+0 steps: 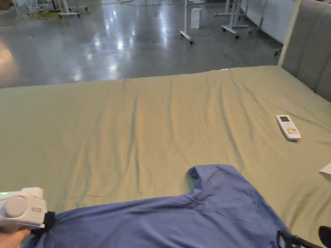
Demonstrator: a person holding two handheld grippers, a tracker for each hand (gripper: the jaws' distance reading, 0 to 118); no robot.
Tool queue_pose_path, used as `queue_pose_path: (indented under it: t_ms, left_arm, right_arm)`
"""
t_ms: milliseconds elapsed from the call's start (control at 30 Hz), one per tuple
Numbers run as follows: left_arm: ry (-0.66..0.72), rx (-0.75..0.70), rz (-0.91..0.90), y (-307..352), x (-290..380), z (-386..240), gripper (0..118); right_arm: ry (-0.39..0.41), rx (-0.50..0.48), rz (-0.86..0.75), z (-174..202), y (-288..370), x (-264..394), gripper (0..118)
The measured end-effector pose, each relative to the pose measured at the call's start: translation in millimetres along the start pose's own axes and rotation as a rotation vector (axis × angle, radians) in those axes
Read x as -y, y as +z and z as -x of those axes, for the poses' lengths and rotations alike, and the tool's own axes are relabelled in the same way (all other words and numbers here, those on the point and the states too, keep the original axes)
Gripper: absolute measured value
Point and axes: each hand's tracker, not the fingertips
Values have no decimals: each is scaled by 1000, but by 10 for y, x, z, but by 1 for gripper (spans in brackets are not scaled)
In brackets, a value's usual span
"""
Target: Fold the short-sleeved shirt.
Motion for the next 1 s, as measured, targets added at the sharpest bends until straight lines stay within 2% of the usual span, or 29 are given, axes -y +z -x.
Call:
queue_pose_path:
  t_ms: [33,100,267,367,433,467,500,567,600,633,667,733,833,933,1000]
  left_arm:
    - [-2,4,18,-13,-49,12,10]
    - [6,10,44,-21,-106,21,10]
    - [-23,5,58,-90,-75,47,10]
    - [-8,9,62,-106,-74,69,10]
    - [4,7,53,-93,-56,60,10]
    - [2,4,46,-95,-38,57,10]
    - [-3,2,43,-98,-27,54,10]
    - [-7,-1,35,-48,21,1,10]
    - [-6,-5,31,-40,38,-10,10]
    - [-7,-11,23,-30,63,-29,10]
    - [-12,-21,14,-20,60,-38,10]
    - [-8,-24,-18,58,93,-23,10]
    - [36,61,-152,349,211,159,8]
    - [69,157,-276,1053,508,309,8]
    - [86,226,-324,1459,762,449,8]
  right_arm:
    - [9,-40,59,-37,-221,-107,81]
    - [20,-44,94,-103,-676,-265,81]
    - [9,32,315,-313,-1843,-487,81]
    - [37,83,322,-389,-2264,-500,81]
    - [60,85,362,-352,-2404,-500,72]
    - [77,93,388,-330,-2471,-488,61]
    - [118,97,419,-295,-2510,-466,41]
    - [190,100,397,-210,-2506,-440,32]
    - [215,83,383,-203,-2483,-437,20]
    - [208,44,390,-223,-2481,-436,9]
    - [204,49,392,-236,-2481,-439,3]
    - [168,60,384,-270,-2401,-488,3]
    - [113,19,283,-318,-2036,-559,2]
    - [71,-22,209,-404,-1534,-574,2]
    - [5,-46,151,-455,-1154,-505,2]
